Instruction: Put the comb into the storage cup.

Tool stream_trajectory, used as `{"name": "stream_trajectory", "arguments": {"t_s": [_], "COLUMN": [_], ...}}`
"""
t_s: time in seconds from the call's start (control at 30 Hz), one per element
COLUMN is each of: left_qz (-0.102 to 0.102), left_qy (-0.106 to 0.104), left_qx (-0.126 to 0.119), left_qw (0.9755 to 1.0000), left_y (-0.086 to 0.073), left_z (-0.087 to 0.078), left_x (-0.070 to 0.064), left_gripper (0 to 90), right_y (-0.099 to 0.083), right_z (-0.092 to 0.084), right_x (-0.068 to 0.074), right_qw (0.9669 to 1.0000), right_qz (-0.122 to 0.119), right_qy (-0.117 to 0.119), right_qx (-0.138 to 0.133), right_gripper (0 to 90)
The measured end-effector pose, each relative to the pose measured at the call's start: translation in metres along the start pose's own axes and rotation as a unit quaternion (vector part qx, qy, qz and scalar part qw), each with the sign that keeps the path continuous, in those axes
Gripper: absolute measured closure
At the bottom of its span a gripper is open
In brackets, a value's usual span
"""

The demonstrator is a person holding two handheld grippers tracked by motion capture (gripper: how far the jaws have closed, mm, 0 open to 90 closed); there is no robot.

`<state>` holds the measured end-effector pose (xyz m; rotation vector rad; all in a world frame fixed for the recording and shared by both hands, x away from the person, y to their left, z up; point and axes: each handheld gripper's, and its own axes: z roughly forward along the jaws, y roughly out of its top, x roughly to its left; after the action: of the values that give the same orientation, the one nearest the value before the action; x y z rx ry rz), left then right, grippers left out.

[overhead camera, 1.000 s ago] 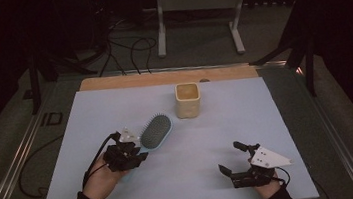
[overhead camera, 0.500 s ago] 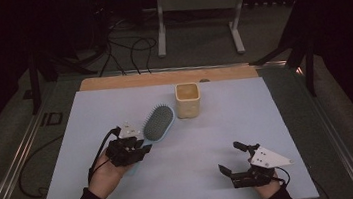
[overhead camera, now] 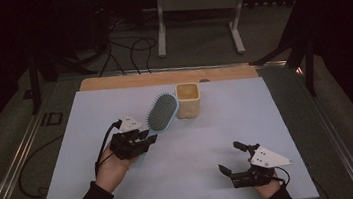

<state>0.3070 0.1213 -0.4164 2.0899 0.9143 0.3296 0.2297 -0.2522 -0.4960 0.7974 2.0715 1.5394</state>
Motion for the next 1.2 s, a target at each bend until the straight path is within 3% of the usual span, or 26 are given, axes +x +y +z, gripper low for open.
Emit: {"name": "stream_trajectory", "arguments": {"t_s": [0.13,0.67,1.0,1.13,1.2], "left_qz": [0.007,0.013,-0.005,-0.002,-0.006], "left_qy": [0.000,0.013,0.027,0.030,0.023], "left_qx": [-0.004,-0.070,-0.099,-0.108,-0.114], "left_qw": [1.0000,0.9974,0.9947,0.9937,0.9932], "left_y": [0.002,0.031,0.045,0.050,0.054], "left_z": [0.004,0.013,0.021,0.024,0.025], "left_x": [-0.002,-0.012,-0.010,-0.009,-0.006], "left_gripper": [70.3,70.2,70.2,70.2,70.2], "right_y": [0.000,0.001,0.000,0.000,0.001], "right_z": [0.000,0.000,0.000,0.001,0.001], "right_x": [0.000,0.000,-0.001,-0.001,0.000], "right_qw": [1.0000,1.0000,1.0000,1.0000,1.0000], "right_qz": [-0.001,0.001,0.003,0.004,0.003], "right_qy": [0.000,0.001,0.002,0.003,0.004], "right_qx": [-0.002,-0.003,-0.004,-0.003,-0.005], "right_gripper": [8.7,8.7,8.7,8.7,8.7]}}
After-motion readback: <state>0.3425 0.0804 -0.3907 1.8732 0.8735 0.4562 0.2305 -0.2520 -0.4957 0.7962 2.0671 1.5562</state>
